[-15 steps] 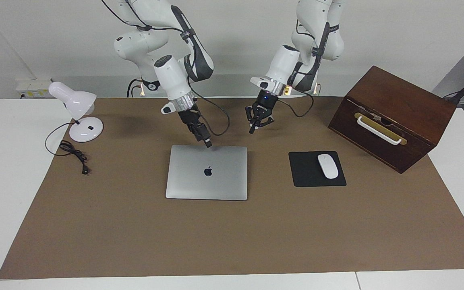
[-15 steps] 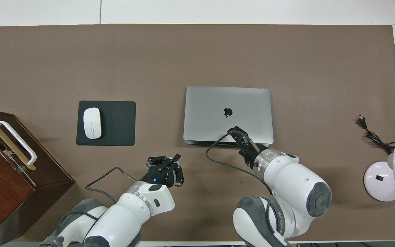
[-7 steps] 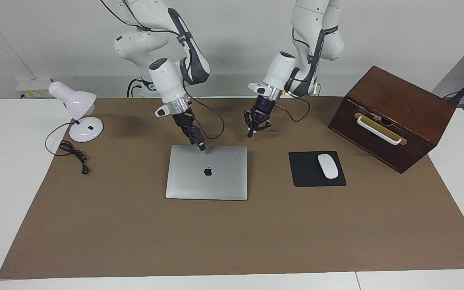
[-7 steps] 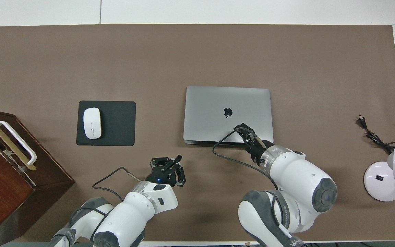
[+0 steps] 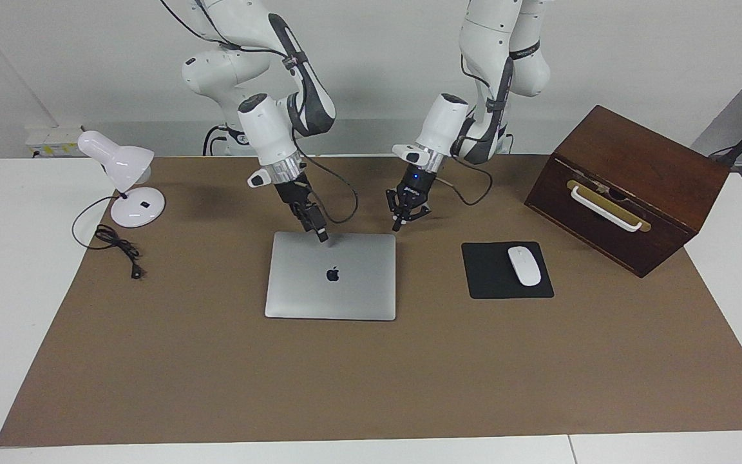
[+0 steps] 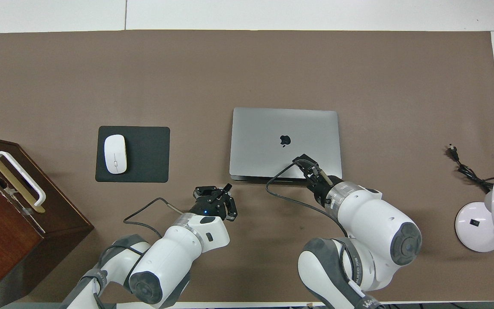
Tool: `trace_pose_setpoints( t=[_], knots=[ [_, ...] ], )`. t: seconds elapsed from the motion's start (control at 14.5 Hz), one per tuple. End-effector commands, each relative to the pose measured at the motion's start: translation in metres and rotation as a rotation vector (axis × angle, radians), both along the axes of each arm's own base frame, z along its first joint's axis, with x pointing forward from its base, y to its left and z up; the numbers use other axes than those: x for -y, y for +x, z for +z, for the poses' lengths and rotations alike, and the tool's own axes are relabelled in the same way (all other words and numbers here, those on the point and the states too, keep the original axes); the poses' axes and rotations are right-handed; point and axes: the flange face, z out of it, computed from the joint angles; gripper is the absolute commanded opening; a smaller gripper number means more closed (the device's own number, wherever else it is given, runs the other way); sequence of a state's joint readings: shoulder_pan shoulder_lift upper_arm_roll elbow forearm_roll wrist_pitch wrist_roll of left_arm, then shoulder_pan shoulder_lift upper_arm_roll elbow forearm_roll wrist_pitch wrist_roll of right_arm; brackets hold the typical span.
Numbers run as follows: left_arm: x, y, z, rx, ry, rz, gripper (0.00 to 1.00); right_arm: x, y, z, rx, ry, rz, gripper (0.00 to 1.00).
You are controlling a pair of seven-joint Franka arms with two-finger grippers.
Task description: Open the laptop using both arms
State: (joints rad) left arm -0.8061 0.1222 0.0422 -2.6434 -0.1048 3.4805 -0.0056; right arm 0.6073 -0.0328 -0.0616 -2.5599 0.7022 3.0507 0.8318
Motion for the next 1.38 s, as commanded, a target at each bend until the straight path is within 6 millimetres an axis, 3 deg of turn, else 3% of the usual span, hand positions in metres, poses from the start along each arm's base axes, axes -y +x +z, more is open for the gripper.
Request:
trace_pose_setpoints(
  t=[0.0, 0.69, 1.31],
  knots=[
    [0.005, 0.010, -0.005, 0.023, 0.003, -0.005, 0.00, 0.008, 0.004, -0.001, 0.012, -0.010, 0.003, 1.00],
    [0.015, 0.029, -0.014, 0.034, 0.014, -0.006, 0.00, 0.012, 0.006, -0.001, 0.014, -0.012, -0.001, 1.00],
    [0.019, 0.033, -0.029, 0.020, 0.031, -0.008, 0.00, 0.014, 0.010, 0.001, 0.022, -0.012, -0.004, 1.00]
  ],
)
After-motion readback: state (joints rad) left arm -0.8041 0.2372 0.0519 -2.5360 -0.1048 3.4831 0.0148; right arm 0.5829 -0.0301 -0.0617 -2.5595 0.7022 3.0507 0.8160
